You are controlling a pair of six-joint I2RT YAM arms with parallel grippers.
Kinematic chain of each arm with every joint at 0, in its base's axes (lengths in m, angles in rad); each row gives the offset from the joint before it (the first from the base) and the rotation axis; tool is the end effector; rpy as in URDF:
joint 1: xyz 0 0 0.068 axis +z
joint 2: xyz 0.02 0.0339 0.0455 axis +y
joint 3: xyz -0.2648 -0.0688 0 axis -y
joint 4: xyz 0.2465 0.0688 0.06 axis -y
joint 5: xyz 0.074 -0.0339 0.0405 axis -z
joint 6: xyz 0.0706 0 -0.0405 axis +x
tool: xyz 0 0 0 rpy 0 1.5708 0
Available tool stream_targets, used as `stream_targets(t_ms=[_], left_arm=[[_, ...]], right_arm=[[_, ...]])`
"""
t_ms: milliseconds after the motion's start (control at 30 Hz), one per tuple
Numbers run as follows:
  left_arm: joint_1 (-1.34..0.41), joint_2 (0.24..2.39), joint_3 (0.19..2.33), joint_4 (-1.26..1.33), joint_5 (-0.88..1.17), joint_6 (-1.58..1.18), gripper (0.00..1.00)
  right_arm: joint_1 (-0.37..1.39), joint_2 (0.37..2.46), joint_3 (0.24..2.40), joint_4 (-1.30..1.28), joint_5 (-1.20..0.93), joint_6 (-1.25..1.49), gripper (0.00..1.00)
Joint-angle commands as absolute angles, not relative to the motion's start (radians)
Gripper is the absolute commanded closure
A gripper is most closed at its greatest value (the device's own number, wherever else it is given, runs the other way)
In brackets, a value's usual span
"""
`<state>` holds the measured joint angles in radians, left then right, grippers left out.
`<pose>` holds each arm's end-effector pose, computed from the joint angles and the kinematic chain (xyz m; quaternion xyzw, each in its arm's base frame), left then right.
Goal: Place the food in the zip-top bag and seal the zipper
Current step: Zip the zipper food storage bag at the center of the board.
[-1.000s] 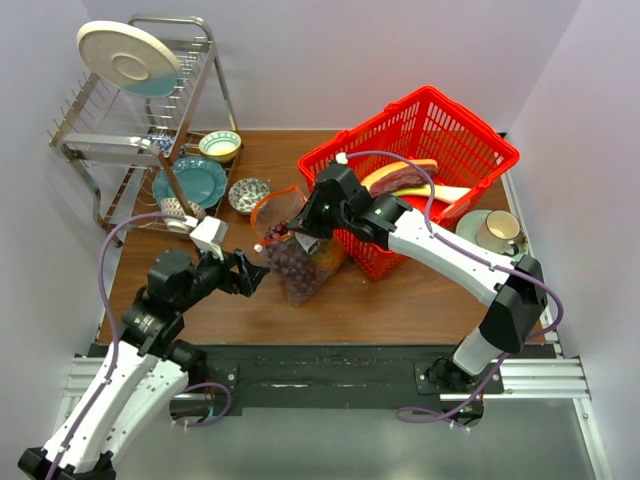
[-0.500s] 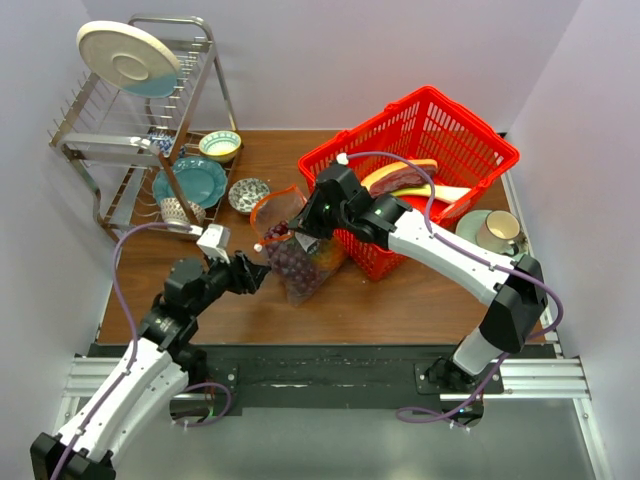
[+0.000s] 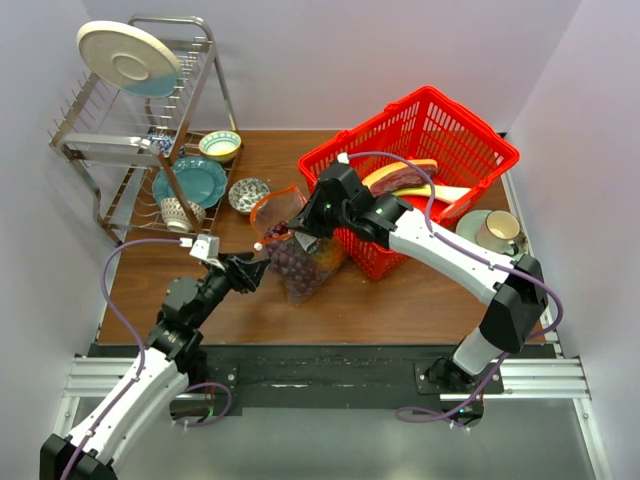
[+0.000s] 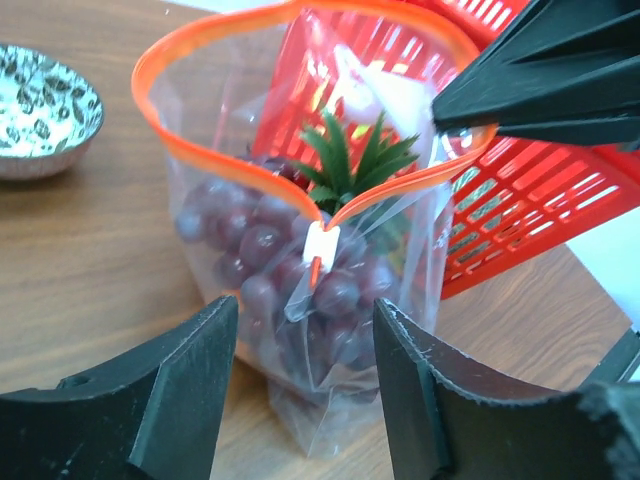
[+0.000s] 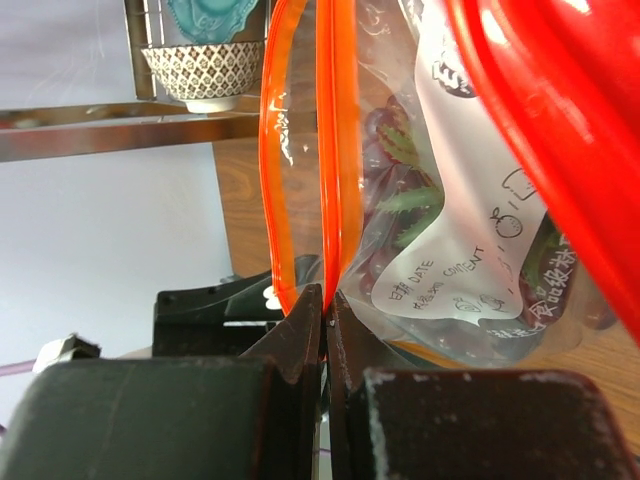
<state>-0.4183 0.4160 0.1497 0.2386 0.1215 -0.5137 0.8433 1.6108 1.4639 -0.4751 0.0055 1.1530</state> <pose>0.1568 -0.0791 0.2095 0.0082 0.7167 -0.3516 0.6022 0.2668 0.2990 0.3171 0.1384 0.8787 0.3826 0.2496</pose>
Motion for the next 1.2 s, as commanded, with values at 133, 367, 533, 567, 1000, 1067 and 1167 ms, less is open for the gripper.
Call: stream_targets(t_ms=[133,367,533,567,1000,1067,1167], left_arm=[[-0.419,0.46,0.153,0.419,0.129,-0.474,0.44],[-0.419,0.526,0.163,0.485,0.135,-0.439,0.56],[-0.419,0.525,0.152,0.515,0.137,-0.422,0.54],[-0.419,0.525,0.147,0.523,0.138,-0.42,0.54],[-0.419,0.563,0.12,0.561,0.15,-0.426,0.5],[-0.419,0.566,0.114,0.566,0.149,-0.425,0.52],[-0.419,0.569,0.1,0.595,0.137,-0.425,0.62]], right_arm=[[0.828,1.565,1.465,-0.425,-0.018,1.167,1.0],[0.821,1.563,1.465,-0.425,-0.035,1.167,1.0],[0.816,1.56,1.463,-0.426,-0.038,1.167,1.0],[0.815,1.559,1.463,-0.428,-0.038,1.167,1.0],[0.811,1.565,1.465,-0.426,-0.051,1.172,1.0],[0.811,1.565,1.465,-0.428,-0.052,1.172,1.0],[0.81,1.568,1.465,-0.428,-0.057,1.172,1.0]])
